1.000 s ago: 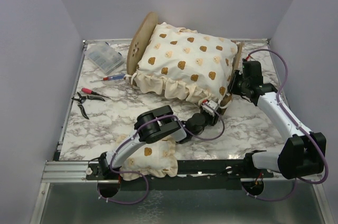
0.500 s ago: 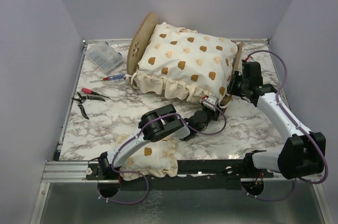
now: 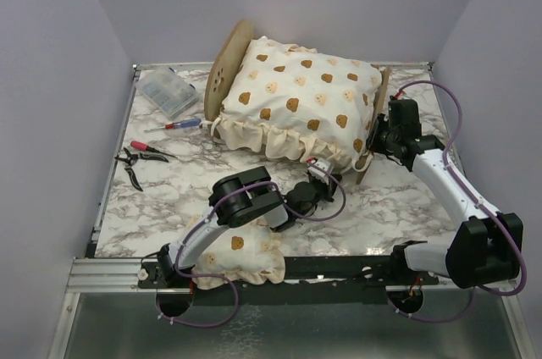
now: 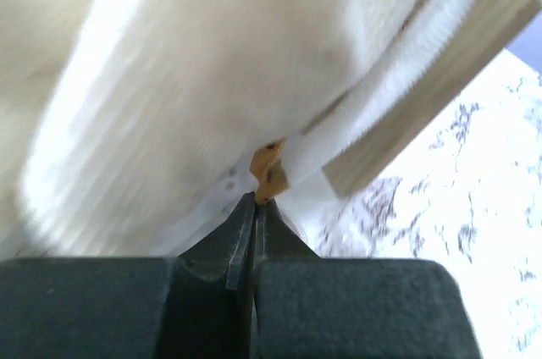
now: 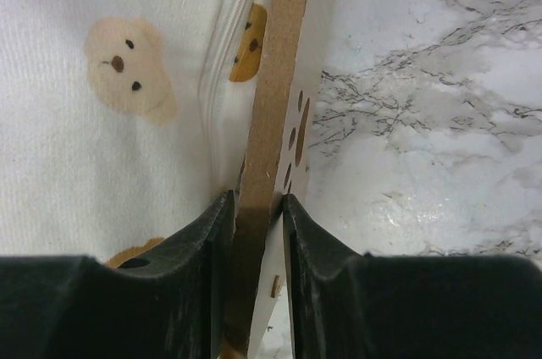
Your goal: Set up the pet bed
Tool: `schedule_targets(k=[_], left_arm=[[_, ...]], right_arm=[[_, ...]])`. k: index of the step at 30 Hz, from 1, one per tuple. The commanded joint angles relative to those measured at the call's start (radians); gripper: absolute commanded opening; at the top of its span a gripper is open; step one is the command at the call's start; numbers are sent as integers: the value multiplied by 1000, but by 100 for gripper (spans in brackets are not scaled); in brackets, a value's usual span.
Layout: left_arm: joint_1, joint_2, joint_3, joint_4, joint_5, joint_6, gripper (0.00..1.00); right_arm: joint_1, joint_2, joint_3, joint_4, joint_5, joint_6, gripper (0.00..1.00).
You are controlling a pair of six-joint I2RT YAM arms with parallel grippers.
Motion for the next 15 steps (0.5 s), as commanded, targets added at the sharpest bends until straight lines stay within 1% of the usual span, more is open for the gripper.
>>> schedule_targets(k=[1, 5, 9, 12, 15], left_arm=[[-18, -131, -141, -55, 7, -34, 0], [-28, -249, -216, -203, 9, -73, 0], [-41, -352, -244, -418, 46, -120, 0], [-54, -406, -227, -586, 101, -151, 0], [-65, -443, -177, -795, 169, -183, 0]], right_arm=[[-12, -34, 5, -7, 73, 3, 30], [-16, -34, -1, -1, 82, 9, 30], [-18, -38, -5, 6, 87, 13, 32], [-19, -47, 1, 2, 87, 16, 37], [-19, -70, 14, -12, 80, 11, 45]])
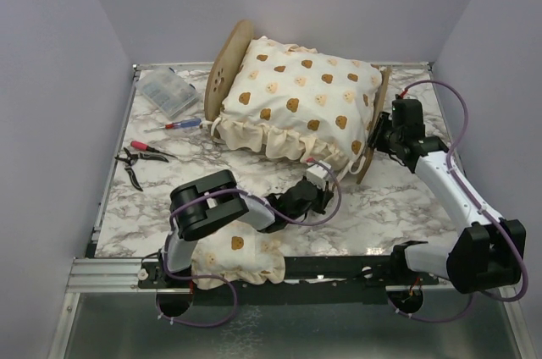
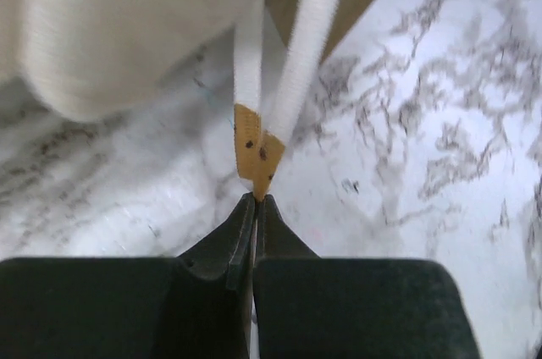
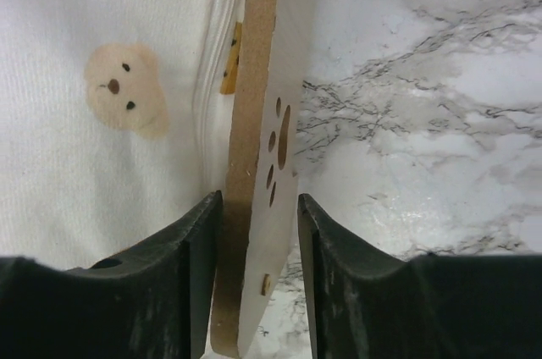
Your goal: Set up the pet bed
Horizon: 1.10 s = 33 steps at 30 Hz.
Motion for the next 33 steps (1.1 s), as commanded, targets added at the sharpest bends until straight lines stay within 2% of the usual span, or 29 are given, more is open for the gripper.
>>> schedule_targets(k=[1, 6, 14, 24, 28, 33], left_arm=[[-23, -71, 66, -405, 136, -80, 0], [-30, -147, 127, -621, 180, -120, 0], [-31, -212, 274, -931, 215, -114, 0], [-29, -330, 293, -1020, 335, -148, 0], [-27, -342, 309, -1018, 290, -148, 0], [-24, -314, 347, -1002, 267, -139, 0]], right_arm=[[-12, -58, 20, -19, 39, -7, 47], [-11, -129, 19, -58, 10, -19, 55], [-12, -187, -85, -31, -36, 27, 53], [-11, -314, -241, 75, -186, 83, 51], [-11, -404, -323, 82, -253, 135, 49], [-11, -542, -491, 174, -370, 306, 44]])
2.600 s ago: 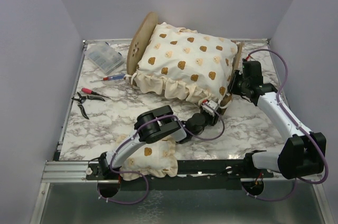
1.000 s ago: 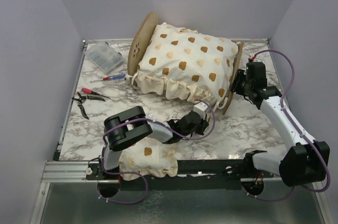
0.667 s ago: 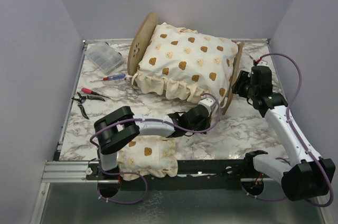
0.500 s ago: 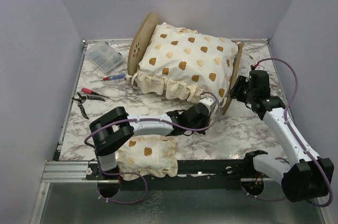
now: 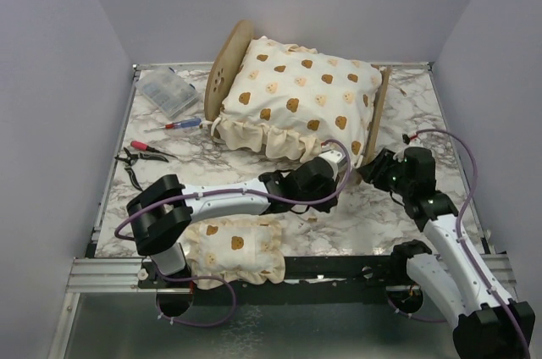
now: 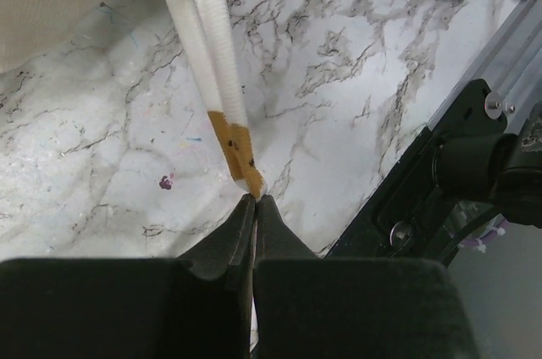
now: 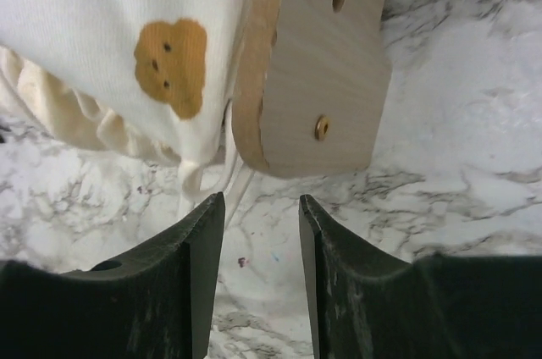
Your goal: Set up the pet bed
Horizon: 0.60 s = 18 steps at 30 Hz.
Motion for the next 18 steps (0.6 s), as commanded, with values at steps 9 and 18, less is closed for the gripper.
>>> schedule_targets(k=[9, 18], left_arm=[[-3, 22, 57, 2, -4, -32, 0], [-3, 40, 58, 9, 0, -42, 0]], right_arm=[[-4, -124, -319, 372, -206, 433, 43], [-4, -167, -348, 391, -204, 538, 44]])
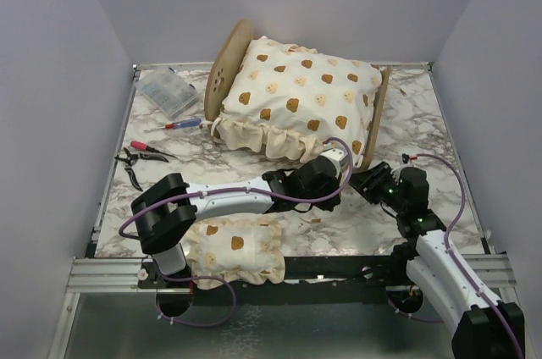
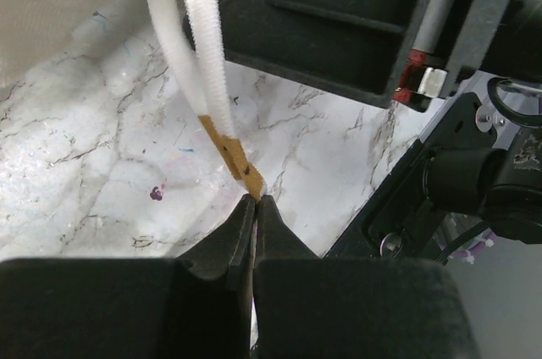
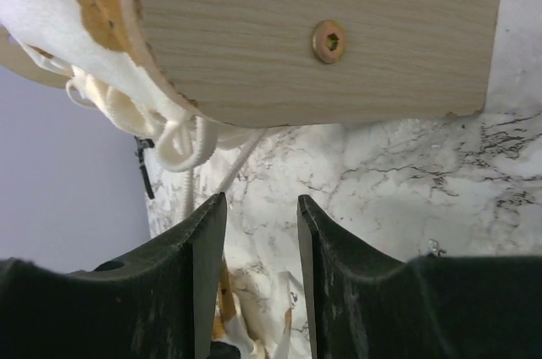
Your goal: Set up the pet bed
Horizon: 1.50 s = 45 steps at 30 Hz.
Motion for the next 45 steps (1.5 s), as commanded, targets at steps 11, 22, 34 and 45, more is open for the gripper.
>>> schedule_targets(k=[11, 22, 34, 45], left_arm=[[-2, 6, 7, 31, 3, -28, 0], [-2, 12, -3, 52, -1, -33, 0], [15, 3, 27, 54, -69, -2, 35], [47, 58, 78, 54, -69, -6, 51]], right_arm=[[-4, -12, -39, 80, -28, 91, 44], [-4, 81, -29, 51, -102, 22, 1], [-5, -221, 136, -671, 28, -122, 1], [-5, -198, 319, -978, 110, -142, 1]])
